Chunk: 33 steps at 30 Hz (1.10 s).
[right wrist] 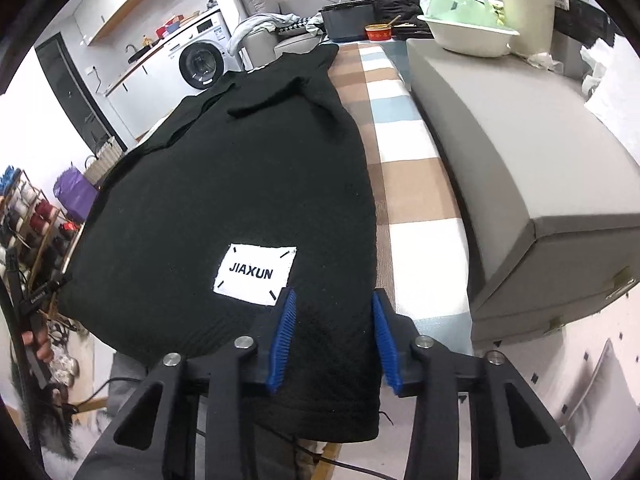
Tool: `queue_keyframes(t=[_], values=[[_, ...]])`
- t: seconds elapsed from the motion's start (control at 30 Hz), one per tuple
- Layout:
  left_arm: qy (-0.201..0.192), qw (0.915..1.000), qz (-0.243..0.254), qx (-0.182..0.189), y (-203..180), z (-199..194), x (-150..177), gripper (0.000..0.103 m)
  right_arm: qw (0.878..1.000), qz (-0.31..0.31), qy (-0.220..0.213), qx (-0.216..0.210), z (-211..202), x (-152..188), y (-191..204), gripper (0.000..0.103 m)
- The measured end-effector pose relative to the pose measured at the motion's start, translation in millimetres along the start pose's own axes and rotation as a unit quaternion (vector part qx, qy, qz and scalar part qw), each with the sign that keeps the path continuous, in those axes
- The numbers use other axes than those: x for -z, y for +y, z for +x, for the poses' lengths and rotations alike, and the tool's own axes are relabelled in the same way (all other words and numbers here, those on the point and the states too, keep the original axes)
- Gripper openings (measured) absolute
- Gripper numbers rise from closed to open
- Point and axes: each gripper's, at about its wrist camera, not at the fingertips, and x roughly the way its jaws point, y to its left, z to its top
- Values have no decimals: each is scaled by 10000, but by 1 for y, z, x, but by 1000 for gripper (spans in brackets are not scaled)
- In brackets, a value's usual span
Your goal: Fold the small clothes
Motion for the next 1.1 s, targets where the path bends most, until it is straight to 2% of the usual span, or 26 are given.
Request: queue_keyframes(t=[0.1, 0.23, 0.3, 0.37, 0.43, 0.53, 0.63, 0.67, 0.77, 0.97, 1.1], values=[[7, 10000, 20, -17, -4, 3, -4, 73, 10000, 14, -5, -31, 0, 0, -1, 36], [-20, 10000, 38, -84, -9, 7, -11, 54, 10000, -10, -19, -43, 0, 1, -2, 36], [-69, 9999, -90, -37, -7, 9, -14, 48, 10000, -4, -8, -51, -1, 1, -2, 36], [-130, 9997, -220, -29, -5, 10, -15, 39, 9999, -11, -35, -96, -4, 3, -1, 36], [-143, 9995, -294, 14, -3, 10, -15, 24, 9999, -40, -35, -114, -4, 3, -1, 36], [-162, 9991, -332, 200, -1, 11, -13, 8, 9999, -112, -50, -102, -3, 4, 2, 34], [-218, 9986, -370, 315, -1, 9, -14, 5, 9993, -360, -70, 34, 0, 6, 12, 12], [-249, 9984, -385, 343, 0, 8, -14, 5, 9991, -403, -98, 23, -1, 6, 15, 9], [-423, 9968, -475, 492, 1, 0, -18, 5, 9986, -455, -257, -73, -9, 3, 20, 7], [-837, 9911, -590, 847, 2, -23, -34, 4, 9912, 33, -1111, -718, -44, -15, 19, 6], [-1153, 9872, -602, 925, 0, -37, -56, 4, 9848, 171, -1598, -655, -54, -30, 26, 6]])
